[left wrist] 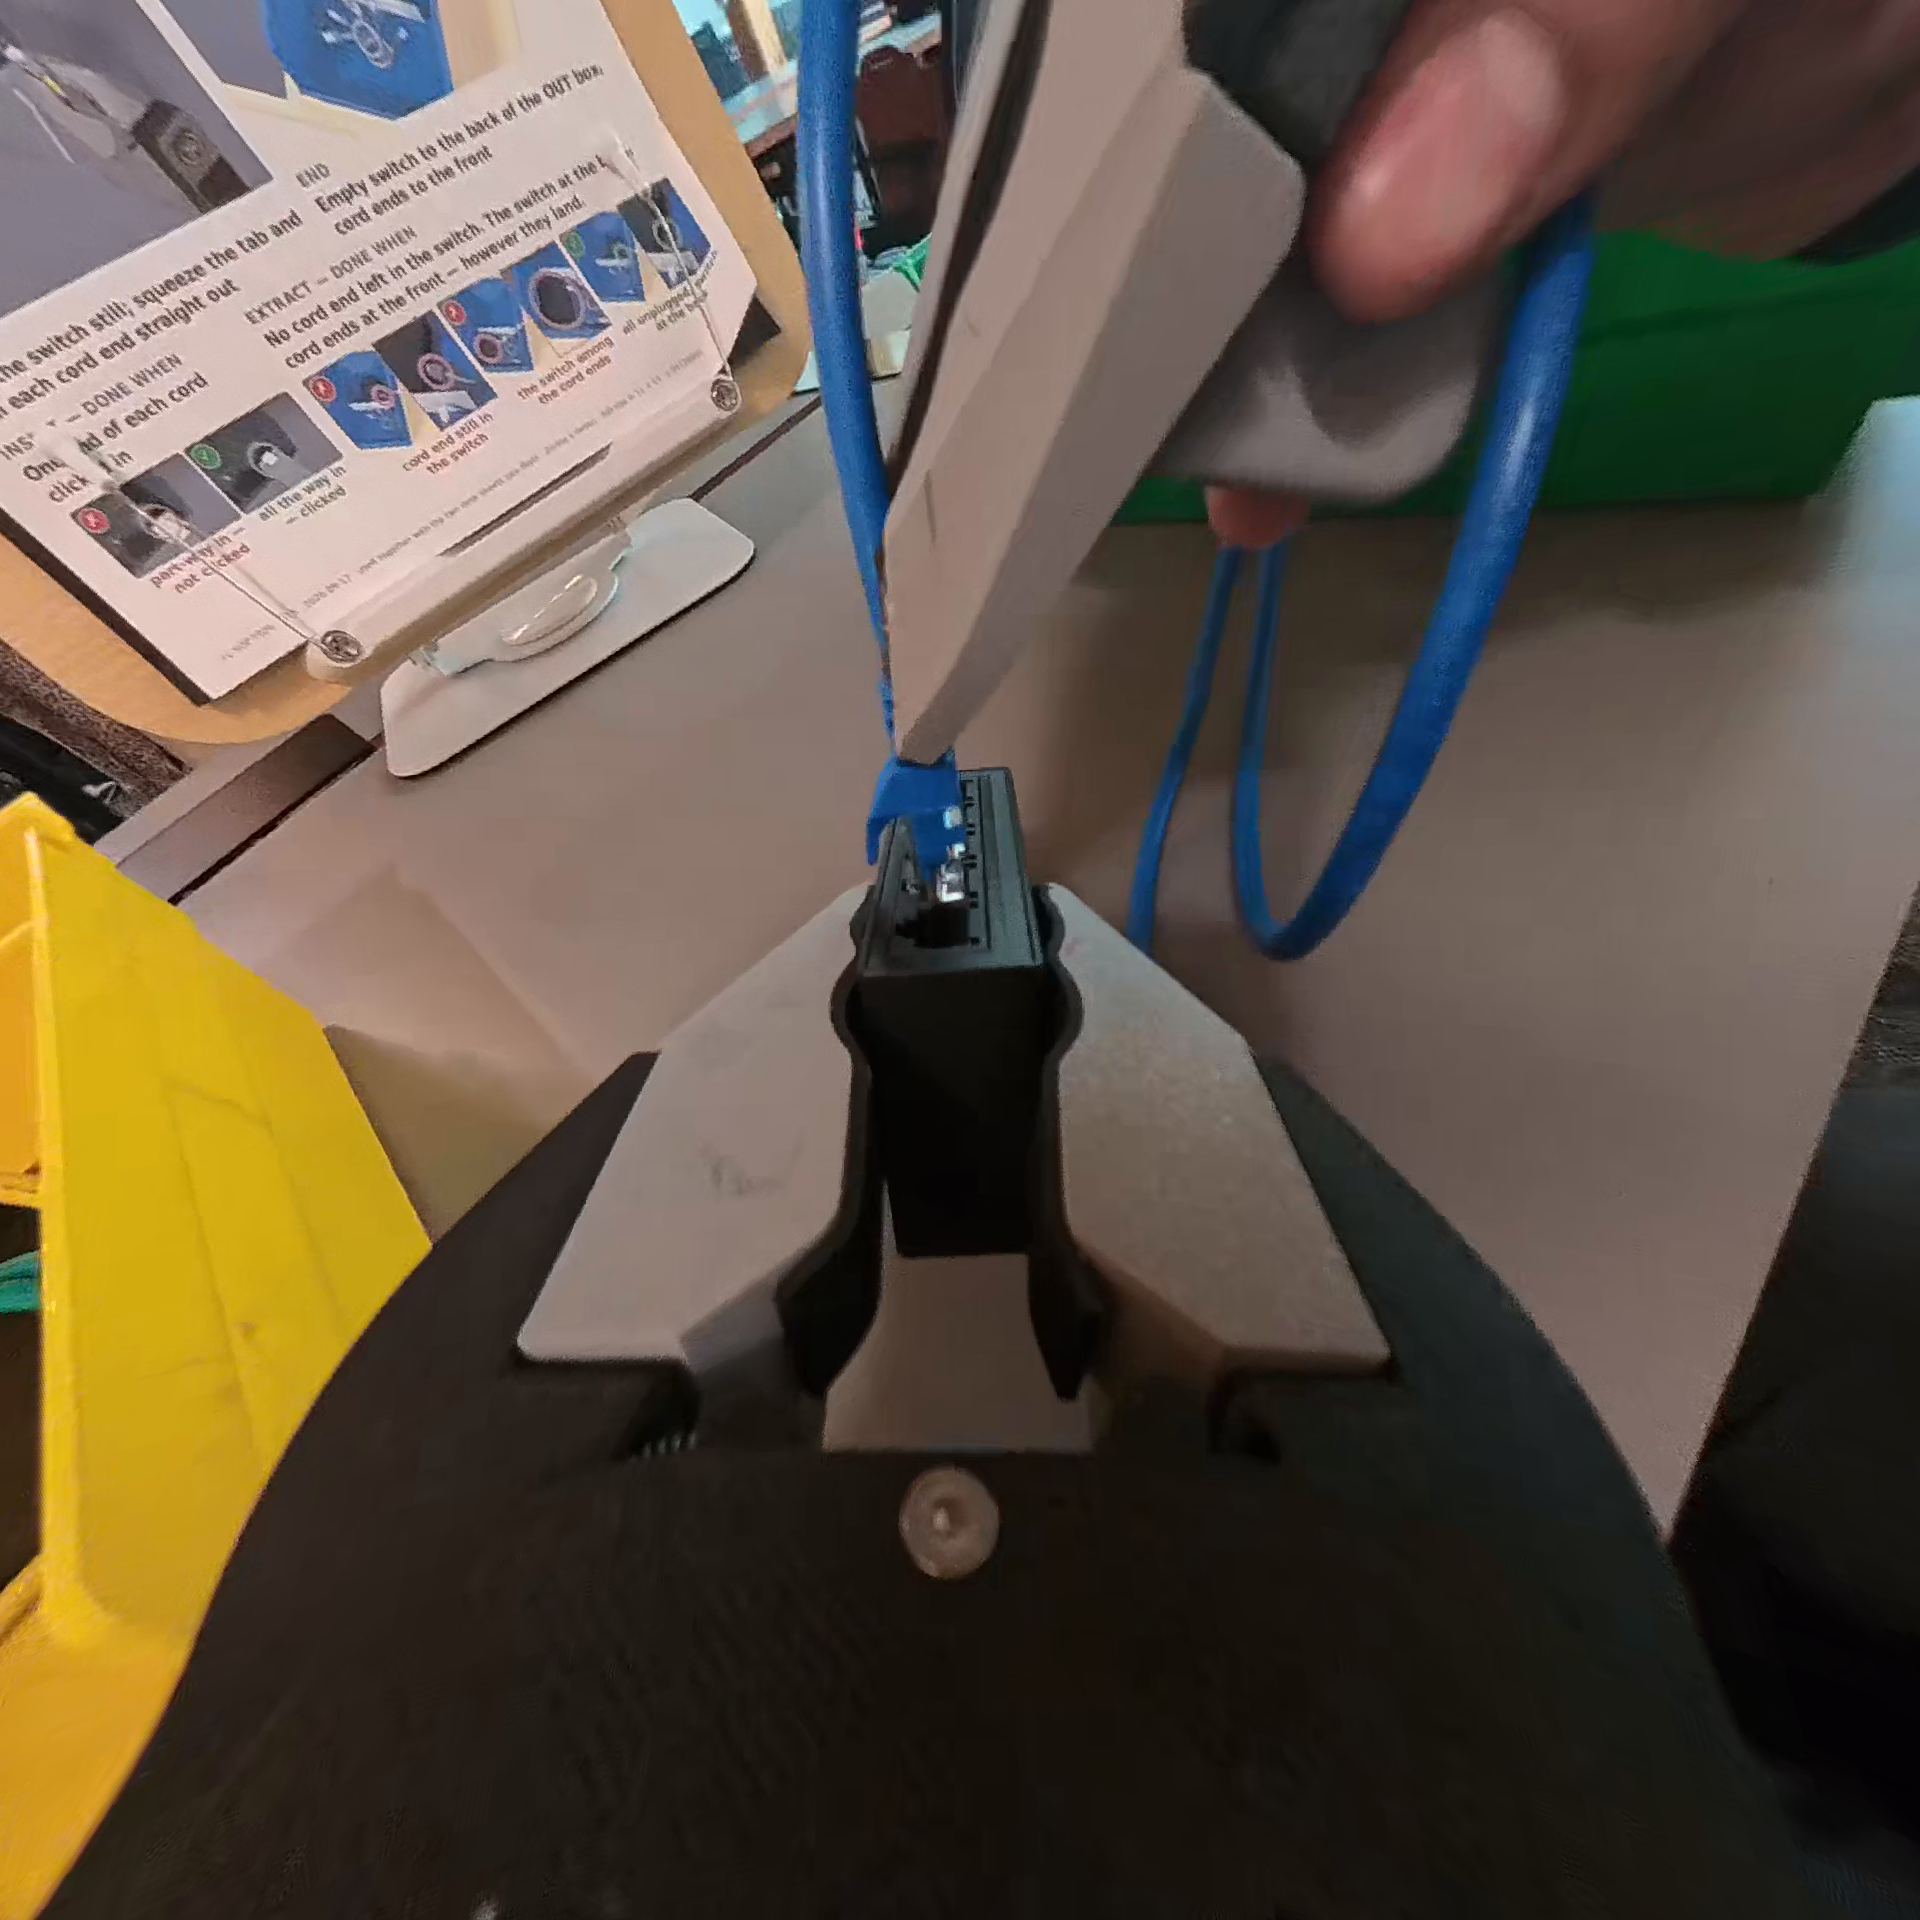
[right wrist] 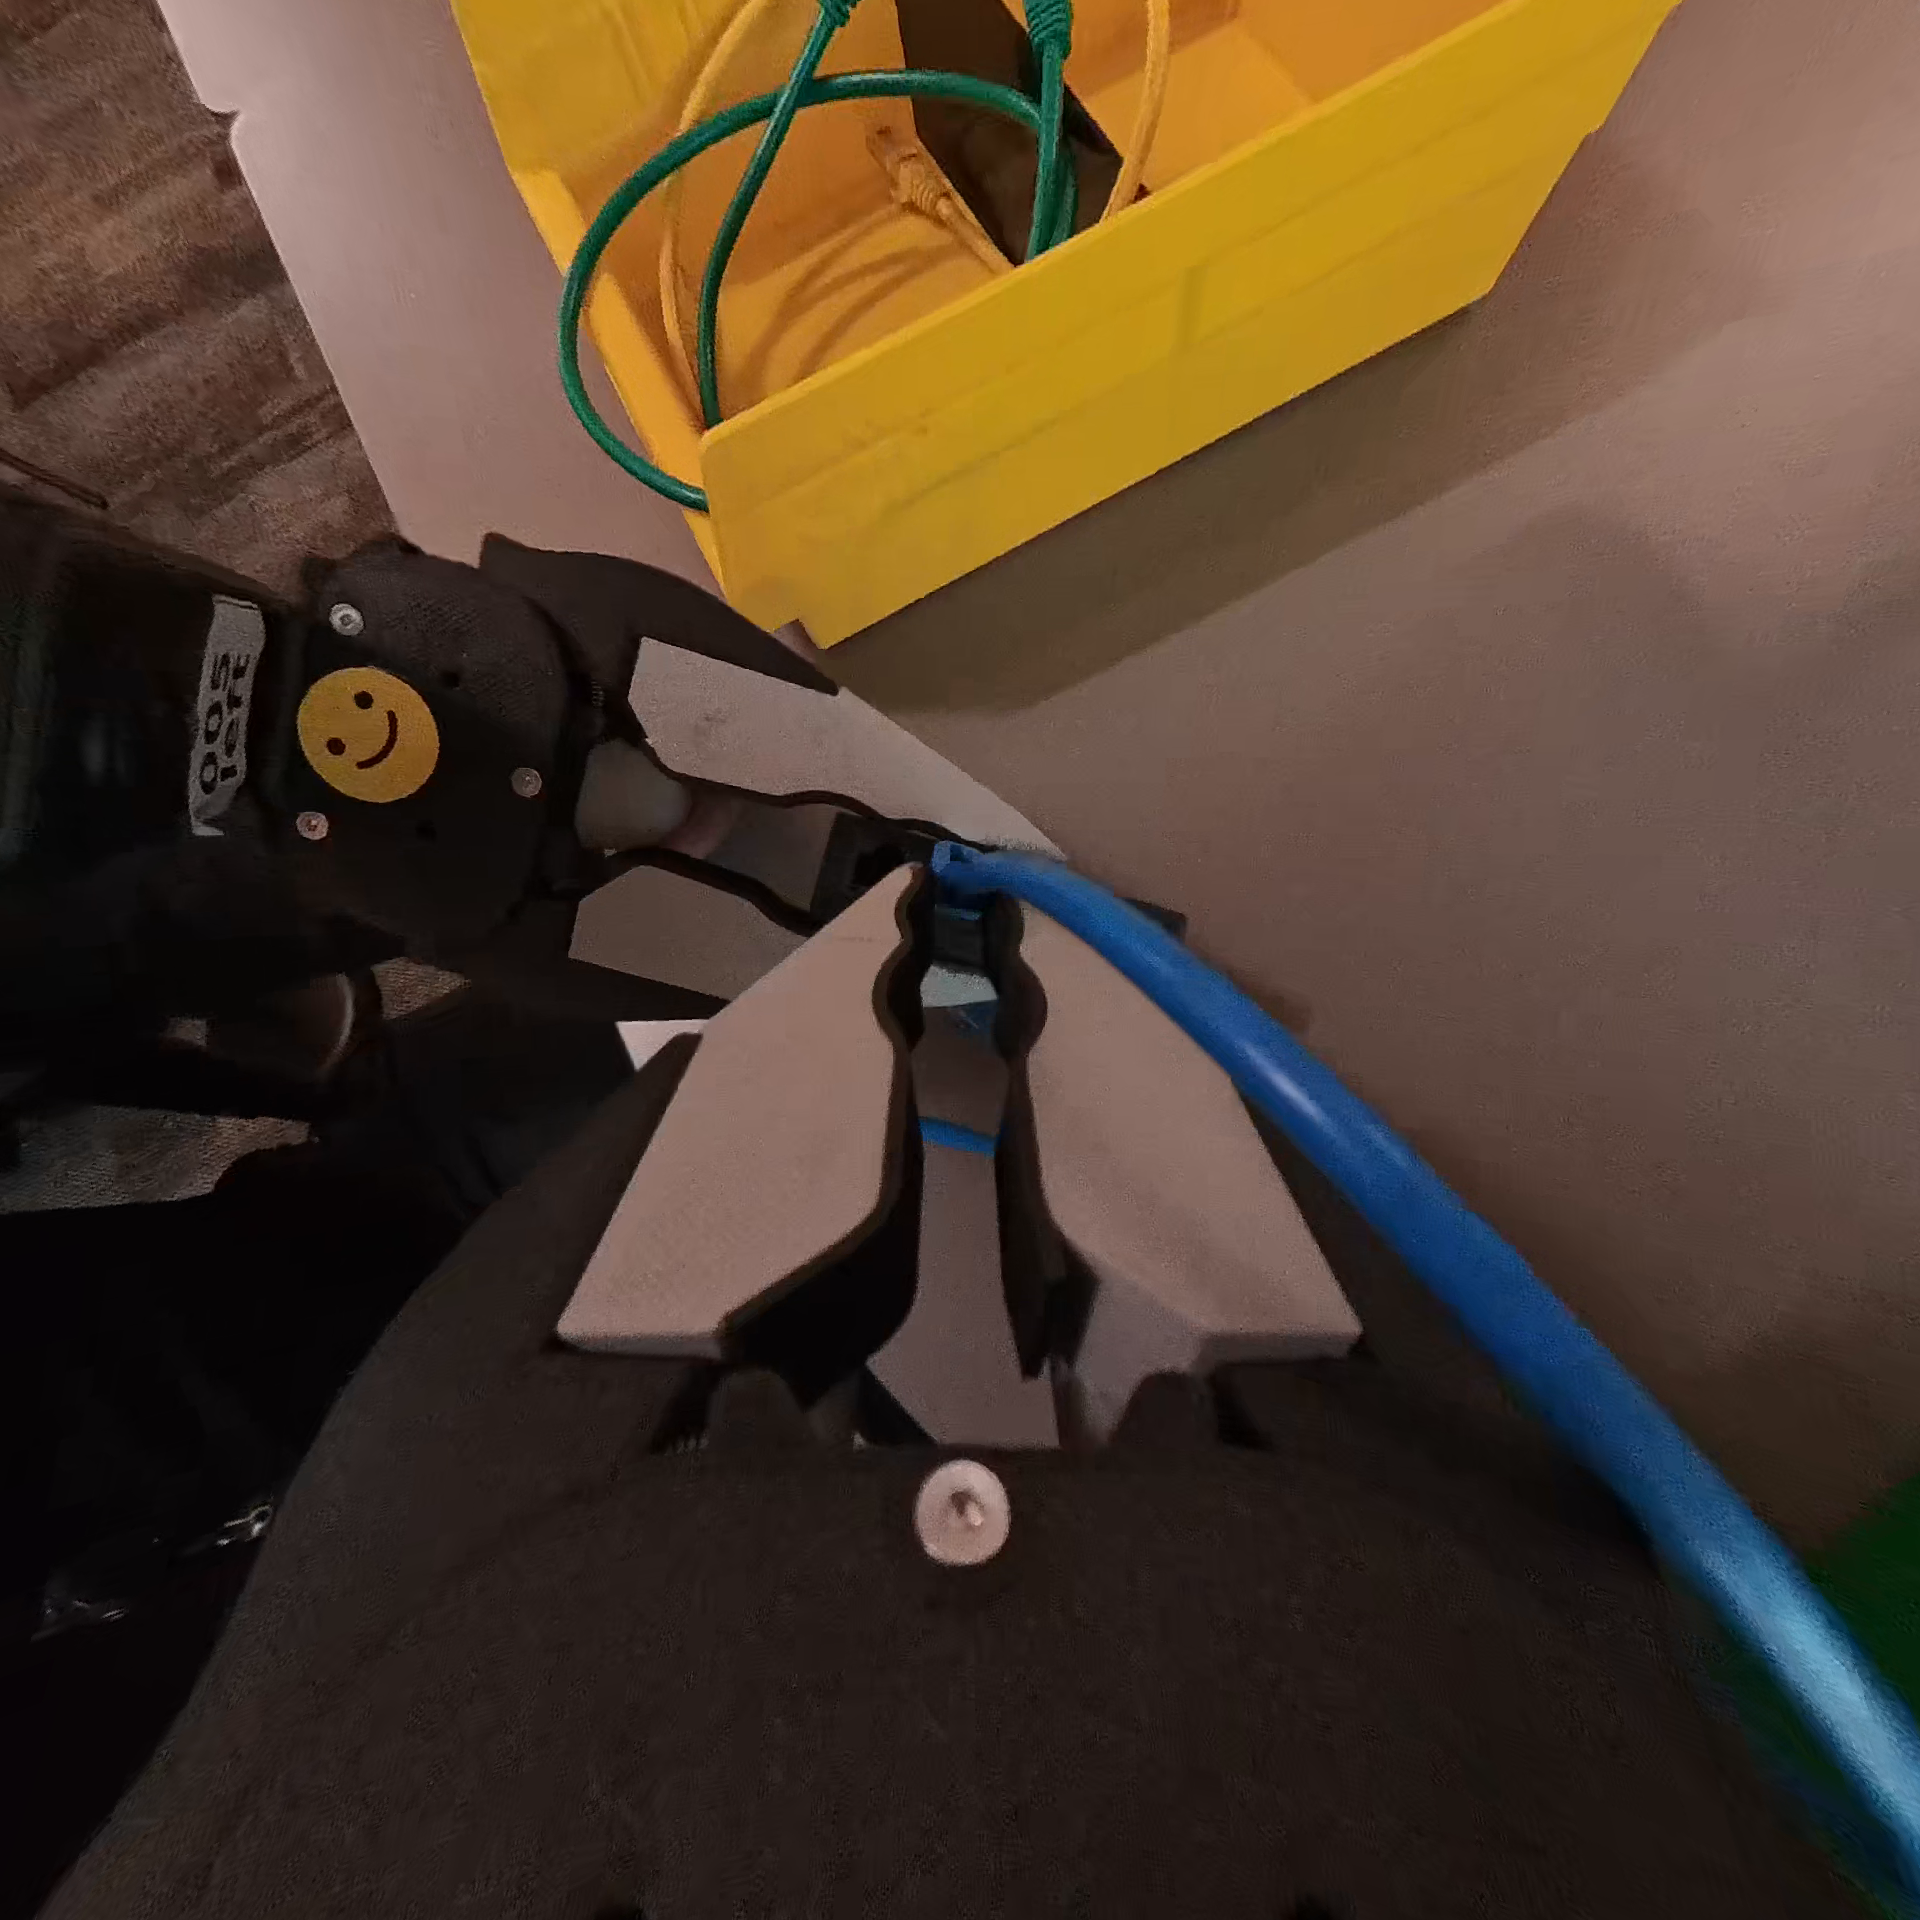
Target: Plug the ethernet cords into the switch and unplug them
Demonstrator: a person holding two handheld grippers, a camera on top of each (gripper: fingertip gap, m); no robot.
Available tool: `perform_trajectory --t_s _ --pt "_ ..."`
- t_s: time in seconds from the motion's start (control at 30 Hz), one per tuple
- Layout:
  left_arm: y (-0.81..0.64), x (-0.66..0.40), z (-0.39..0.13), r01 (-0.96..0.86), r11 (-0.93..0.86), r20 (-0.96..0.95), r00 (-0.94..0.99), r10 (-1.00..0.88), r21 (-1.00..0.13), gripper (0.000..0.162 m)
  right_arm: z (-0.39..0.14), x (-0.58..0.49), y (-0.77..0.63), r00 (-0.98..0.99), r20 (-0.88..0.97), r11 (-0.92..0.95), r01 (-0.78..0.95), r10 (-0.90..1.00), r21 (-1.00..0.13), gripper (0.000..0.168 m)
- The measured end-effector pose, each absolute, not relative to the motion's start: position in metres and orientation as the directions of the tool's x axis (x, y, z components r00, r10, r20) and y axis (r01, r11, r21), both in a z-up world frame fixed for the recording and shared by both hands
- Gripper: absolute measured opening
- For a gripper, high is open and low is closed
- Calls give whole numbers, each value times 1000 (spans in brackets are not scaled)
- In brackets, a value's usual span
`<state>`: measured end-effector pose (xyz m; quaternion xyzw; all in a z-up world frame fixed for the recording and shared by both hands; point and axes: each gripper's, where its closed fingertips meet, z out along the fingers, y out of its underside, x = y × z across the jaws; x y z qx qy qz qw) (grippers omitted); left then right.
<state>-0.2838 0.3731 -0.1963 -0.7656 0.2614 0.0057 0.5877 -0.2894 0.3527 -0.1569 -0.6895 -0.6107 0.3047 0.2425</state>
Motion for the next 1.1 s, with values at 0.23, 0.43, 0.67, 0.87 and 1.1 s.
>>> perform_trajectory --t_s 0.23,0.43,0.67,0.87,1.1 --pt "372 -281 -189 -365 -136 -286 871 -401 -921 24 -151 -288 350 -17 -56 -15 851 998 -525 5" --pt "374 -286 -201 -441 -196 -350 860 -371 -876 23 -164 -287 353 3 -72 -36 889 997 -457 7" --pt "374 -292 -200 -393 -218 -304 885 -353 -893 22 -163 -296 355 59 -181 -154 806 982 -572 7" --pt "375 -296 -199 -405 -214 -328 888 -322 -889 23 -161 -299 354 45 -161 -129 820 986 -558 7" --pt "377 -296 -194 -387 -189 -316 893 -320 -902 24 -158 -301 358 55 -269 -205 796 962 -569 7"
